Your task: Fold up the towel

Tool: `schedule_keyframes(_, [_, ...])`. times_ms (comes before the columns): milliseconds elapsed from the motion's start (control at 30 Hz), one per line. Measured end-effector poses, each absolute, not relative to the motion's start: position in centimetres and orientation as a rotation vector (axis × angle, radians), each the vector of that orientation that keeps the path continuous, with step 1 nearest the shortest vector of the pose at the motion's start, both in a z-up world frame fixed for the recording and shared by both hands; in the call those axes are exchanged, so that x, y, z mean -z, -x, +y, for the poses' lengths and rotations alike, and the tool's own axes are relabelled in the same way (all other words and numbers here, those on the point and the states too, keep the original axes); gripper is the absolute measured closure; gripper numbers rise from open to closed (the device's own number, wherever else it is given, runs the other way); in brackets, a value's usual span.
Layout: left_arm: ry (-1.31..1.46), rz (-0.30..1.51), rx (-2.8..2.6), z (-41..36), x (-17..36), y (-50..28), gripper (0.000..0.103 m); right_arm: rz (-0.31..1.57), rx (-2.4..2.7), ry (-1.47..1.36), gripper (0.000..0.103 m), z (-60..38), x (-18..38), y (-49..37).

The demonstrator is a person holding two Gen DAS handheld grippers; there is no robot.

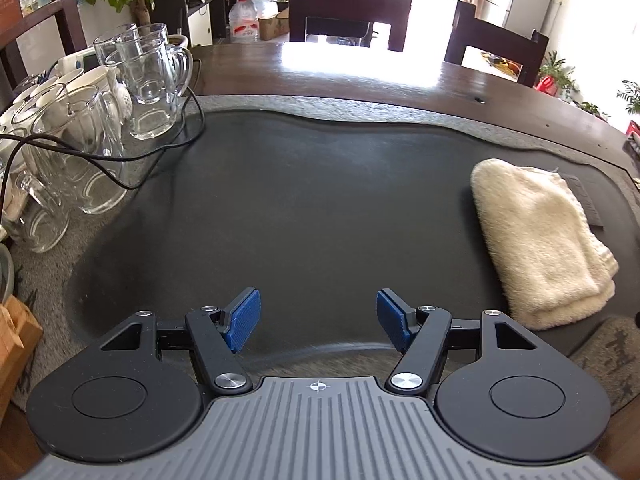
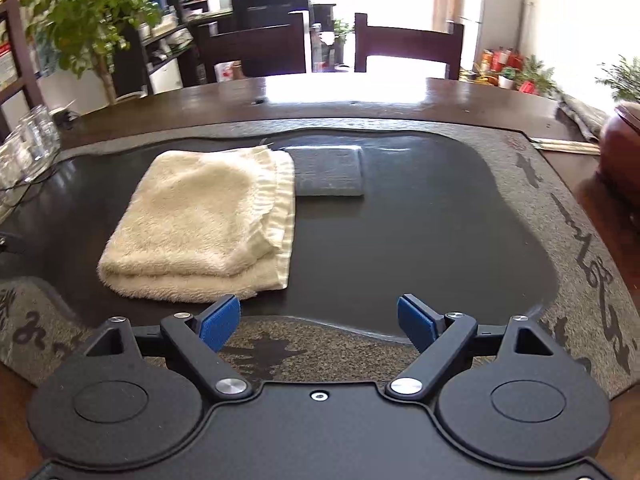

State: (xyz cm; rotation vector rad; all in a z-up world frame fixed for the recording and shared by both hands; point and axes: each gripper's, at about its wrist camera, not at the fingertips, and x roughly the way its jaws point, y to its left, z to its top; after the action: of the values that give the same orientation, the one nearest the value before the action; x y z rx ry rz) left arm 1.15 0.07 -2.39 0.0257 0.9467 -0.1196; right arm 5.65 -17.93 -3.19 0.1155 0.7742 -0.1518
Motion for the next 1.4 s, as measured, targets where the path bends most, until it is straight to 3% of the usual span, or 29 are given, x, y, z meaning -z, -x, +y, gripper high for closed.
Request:
schedule_keyframes(500, [-0.106,0.859,0.097,5.8,4.4,-4.5,0.037,0.689,0.369,-0.238,0.015,-29.1,4.1,-5.2])
schedule_keyframes(900, [-0.183,0.830,0.132,5.7,5.0,-6.5,0.037,0.641,0.449,-0.270,0.015,-39.9,6.4,-7.5])
schedule_keyframes(1400, [-0.239,0.845,0.220,5.2,6.3,-8.1,0.035,0.652,0.464,-0.227,0.008,-40.2,7.7,-8.6])
